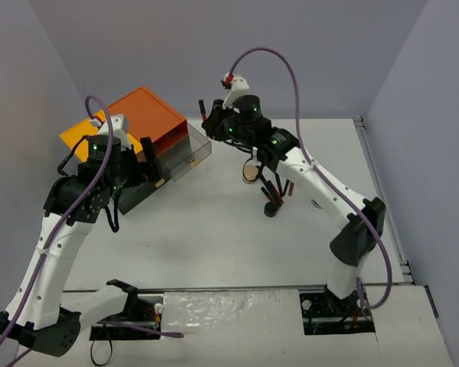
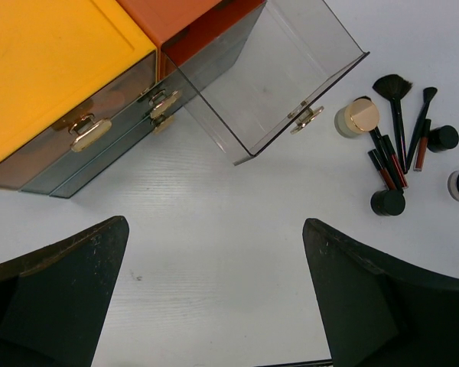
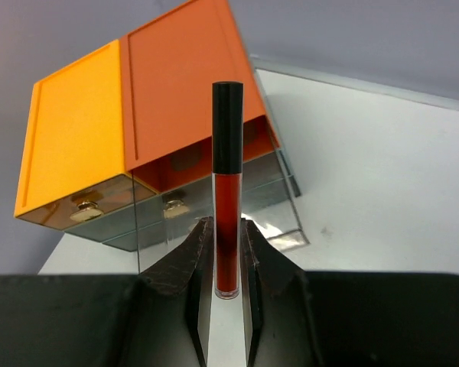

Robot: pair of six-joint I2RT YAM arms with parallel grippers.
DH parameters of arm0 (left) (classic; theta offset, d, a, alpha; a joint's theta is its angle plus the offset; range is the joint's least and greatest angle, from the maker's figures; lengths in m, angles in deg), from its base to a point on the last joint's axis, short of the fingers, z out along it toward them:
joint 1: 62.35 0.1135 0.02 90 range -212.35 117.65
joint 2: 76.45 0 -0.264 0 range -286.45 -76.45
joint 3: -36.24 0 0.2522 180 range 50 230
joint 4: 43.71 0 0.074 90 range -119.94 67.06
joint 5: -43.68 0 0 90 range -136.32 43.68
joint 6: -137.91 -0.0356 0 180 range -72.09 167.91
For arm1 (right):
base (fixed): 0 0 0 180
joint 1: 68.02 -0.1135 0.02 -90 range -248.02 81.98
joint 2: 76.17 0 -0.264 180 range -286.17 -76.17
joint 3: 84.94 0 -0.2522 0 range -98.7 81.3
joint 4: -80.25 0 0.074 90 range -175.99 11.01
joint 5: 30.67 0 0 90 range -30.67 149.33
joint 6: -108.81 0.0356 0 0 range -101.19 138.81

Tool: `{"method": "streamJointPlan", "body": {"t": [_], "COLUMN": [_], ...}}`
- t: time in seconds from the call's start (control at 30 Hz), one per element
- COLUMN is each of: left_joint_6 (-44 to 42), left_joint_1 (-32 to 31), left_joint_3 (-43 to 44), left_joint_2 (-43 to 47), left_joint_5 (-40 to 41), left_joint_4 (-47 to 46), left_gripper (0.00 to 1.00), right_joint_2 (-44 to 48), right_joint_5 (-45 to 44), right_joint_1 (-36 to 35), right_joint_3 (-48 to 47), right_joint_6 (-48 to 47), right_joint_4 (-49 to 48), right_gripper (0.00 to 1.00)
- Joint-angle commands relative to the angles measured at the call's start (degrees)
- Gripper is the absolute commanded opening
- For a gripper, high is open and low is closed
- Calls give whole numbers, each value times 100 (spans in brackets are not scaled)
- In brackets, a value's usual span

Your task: Organize the makeup

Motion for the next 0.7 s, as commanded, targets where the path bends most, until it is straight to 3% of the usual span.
{"method": "streamJointPlan", "body": {"t": [0.0, 0.27, 0.5, 0.67], "left_joint_6": [141, 216, 188, 161], "left_joint_1": [67, 80, 80, 80], "left_joint_3": [-152, -412, -497, -507], "left_joint_2": [295, 493, 517, 503], "left_joint_5": [91, 73, 63, 68], "left_joint_4": [30, 81, 78, 38], "left_gripper": [97, 97, 97, 97], "right_joint_2": [-738, -1265, -1414, -1311], "right_joint_5": [590, 403, 162, -91], "right_joint_1": [-346, -604, -617, -608], "right_joint_3": [-742, -873, -735, -480], "right_joint_6": [-220, -221, -169, -247], "right_joint_4": [-967, -1835, -1927, -1813], "right_gripper": [2, 6, 30, 39]}}
